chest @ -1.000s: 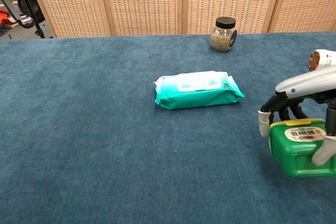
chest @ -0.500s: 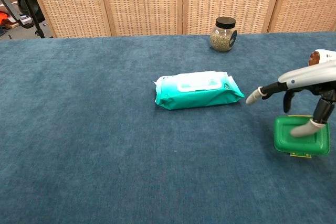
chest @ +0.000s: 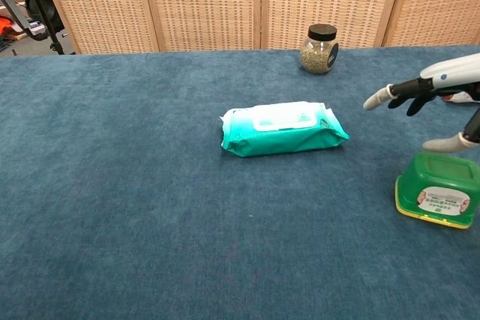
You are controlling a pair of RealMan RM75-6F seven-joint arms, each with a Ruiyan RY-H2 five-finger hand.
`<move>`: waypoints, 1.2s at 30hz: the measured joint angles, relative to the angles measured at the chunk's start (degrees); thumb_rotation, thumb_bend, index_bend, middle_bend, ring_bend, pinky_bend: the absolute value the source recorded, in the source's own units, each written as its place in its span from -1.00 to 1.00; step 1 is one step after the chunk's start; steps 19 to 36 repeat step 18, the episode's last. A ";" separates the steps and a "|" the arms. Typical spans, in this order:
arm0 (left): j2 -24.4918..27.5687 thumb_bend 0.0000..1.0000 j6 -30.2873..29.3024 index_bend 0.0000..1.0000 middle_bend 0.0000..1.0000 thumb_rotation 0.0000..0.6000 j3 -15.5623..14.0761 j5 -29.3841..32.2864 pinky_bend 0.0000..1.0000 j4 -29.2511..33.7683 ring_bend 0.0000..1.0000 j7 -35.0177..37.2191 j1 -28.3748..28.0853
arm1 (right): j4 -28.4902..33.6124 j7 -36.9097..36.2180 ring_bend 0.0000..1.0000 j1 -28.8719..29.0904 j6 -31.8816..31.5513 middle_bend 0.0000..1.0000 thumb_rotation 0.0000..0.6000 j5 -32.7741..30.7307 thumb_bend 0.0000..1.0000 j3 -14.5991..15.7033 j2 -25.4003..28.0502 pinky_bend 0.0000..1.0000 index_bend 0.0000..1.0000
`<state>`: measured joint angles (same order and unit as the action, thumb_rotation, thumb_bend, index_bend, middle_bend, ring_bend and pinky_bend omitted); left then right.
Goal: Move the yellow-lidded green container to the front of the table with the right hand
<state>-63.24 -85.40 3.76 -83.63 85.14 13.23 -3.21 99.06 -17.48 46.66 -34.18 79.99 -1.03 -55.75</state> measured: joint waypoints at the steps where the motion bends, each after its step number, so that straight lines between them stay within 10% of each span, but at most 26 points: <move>1: 0.01 -1.00 -0.07 -1.00 -1.00 1.00 0.01 0.00 -1.00 0.01 -1.00 0.03 0.03 | 0.63 -0.61 -1.00 -0.67 -1.33 -1.00 1.00 1.15 -0.17 0.03 0.78 -0.80 -1.00; 6: -0.04 -1.00 -0.17 -1.00 -1.00 1.00 0.05 0.04 -1.00 -0.08 -1.00 0.03 0.07 | 1.21 -1.34 -1.00 -4.72 -10.14 -1.00 1.00 5.59 -1.00 0.38 2.21 -0.86 -1.00; 18: -0.47 -1.00 -0.32 -1.00 -1.00 1.00 0.14 -0.17 -1.00 -0.09 -1.00 -0.47 -0.11 | -12.13 10.30 -1.00 -20.60 -44.09 -1.00 1.00 10.06 -1.00 -0.89 -8.80 -1.00 -1.00; 36: -0.47 -1.00 -0.32 -1.00 -1.00 1.00 0.14 -0.17 -1.00 -0.09 -1.00 -0.47 -0.11 | -12.13 10.30 -1.00 -20.60 -44.09 -1.00 1.00 10.06 -1.00 -0.89 -8.80 -1.00 -1.00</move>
